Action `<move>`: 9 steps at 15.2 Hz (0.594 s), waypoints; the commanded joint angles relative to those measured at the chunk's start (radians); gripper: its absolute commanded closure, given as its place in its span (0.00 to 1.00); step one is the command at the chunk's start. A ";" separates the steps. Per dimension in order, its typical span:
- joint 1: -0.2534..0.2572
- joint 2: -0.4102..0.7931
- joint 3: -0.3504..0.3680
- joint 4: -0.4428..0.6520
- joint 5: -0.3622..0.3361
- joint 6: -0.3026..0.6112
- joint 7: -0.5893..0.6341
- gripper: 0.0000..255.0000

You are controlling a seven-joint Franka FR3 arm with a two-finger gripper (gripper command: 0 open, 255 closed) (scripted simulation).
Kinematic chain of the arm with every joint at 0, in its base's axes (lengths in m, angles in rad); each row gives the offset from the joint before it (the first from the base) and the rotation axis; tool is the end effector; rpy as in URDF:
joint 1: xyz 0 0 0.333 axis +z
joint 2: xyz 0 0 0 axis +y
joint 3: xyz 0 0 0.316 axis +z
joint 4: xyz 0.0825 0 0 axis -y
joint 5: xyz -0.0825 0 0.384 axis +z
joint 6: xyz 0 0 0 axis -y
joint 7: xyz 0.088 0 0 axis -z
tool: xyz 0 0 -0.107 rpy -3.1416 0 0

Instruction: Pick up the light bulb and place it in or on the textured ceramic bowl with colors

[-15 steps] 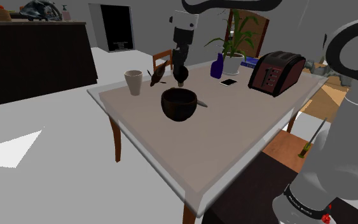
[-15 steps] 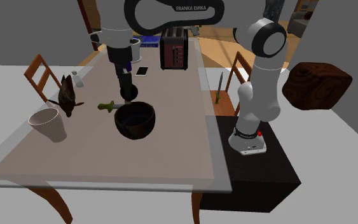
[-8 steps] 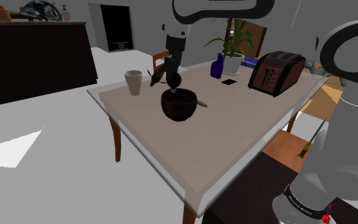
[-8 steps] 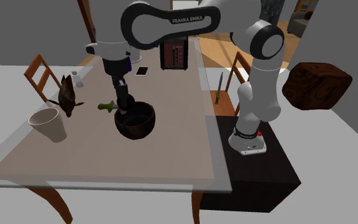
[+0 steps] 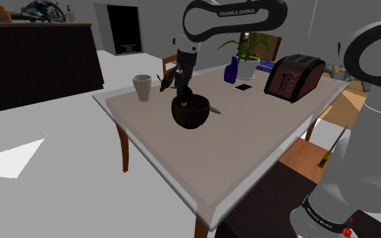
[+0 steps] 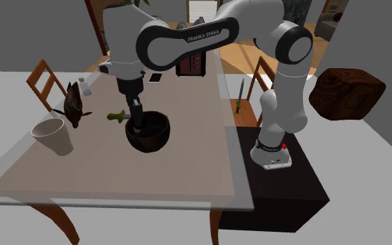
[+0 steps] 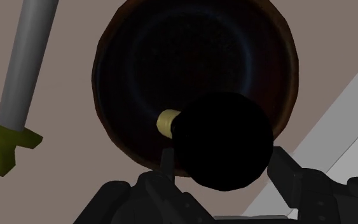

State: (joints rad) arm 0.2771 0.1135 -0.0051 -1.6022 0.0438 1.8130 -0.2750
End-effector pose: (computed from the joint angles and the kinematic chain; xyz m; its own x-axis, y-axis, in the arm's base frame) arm 0.5843 0.1669 0.5659 0.8541 0.5095 0.1049 0.5136 -0.8579 -0.0148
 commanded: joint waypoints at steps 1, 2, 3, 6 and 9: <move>0.001 -0.004 0.000 -0.034 0.000 0.031 -0.001 1.00; 0.001 -0.005 0.000 -0.041 0.000 0.038 -0.001 1.00; 0.001 -0.005 0.000 -0.041 0.000 0.038 -0.001 1.00; 0.001 -0.005 0.000 -0.041 0.000 0.038 -0.001 1.00; 0.001 -0.005 0.000 -0.041 0.000 0.038 -0.001 1.00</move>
State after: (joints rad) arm 0.2777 0.1090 -0.0047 -1.6436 0.0440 1.8503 -0.2759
